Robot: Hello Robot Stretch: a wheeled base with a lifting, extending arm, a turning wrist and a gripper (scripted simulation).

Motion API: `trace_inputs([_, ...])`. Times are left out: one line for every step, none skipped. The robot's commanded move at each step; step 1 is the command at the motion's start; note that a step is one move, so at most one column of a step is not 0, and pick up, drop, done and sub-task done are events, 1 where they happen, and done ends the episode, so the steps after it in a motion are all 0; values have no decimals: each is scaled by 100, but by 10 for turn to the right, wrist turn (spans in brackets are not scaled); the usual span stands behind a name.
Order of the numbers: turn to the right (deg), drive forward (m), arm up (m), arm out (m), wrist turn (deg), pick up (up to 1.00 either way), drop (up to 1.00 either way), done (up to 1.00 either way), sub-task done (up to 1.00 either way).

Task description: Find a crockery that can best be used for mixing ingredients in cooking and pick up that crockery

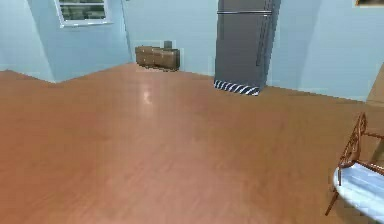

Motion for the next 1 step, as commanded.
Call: trace_inputs([150,0,0,0,0,0,0,0,0])
